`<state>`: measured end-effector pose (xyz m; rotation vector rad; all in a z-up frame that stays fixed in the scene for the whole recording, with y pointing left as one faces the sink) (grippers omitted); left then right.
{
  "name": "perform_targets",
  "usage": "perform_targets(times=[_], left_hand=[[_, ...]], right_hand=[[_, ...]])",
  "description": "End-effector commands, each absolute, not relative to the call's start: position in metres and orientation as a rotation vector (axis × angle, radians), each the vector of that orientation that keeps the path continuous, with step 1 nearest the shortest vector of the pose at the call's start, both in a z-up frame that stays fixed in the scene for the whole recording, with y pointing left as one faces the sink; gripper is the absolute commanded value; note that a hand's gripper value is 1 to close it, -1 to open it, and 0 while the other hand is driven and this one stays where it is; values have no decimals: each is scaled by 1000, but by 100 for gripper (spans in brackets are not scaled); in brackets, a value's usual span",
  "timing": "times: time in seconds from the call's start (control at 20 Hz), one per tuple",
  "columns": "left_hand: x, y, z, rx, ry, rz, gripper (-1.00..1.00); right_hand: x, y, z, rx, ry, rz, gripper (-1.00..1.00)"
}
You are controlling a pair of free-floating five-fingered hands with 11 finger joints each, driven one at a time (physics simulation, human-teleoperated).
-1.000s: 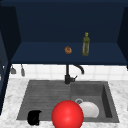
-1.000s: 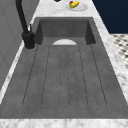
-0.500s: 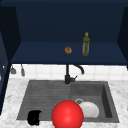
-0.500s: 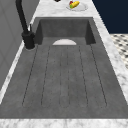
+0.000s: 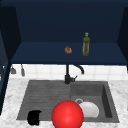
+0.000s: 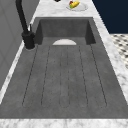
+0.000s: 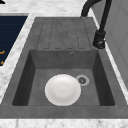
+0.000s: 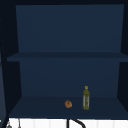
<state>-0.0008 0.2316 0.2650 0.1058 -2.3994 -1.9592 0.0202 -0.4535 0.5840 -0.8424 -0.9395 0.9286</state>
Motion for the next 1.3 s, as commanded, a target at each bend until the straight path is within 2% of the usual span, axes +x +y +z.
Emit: perform_targets(times=[0.0, 0.6, 1.25], left_hand=[[-1, 232, 265, 106, -2399, -1959, 0], [-1, 232, 265, 106, -2399, -1959, 0], [-1, 232, 265, 106, -2399, -1959, 0]], right_hand=[[15, -422, 577, -856, -946, 930, -100], [83, -364, 561, -982, -766, 857, -100], [127, -304, 546, -1089, -680, 718, -100]])
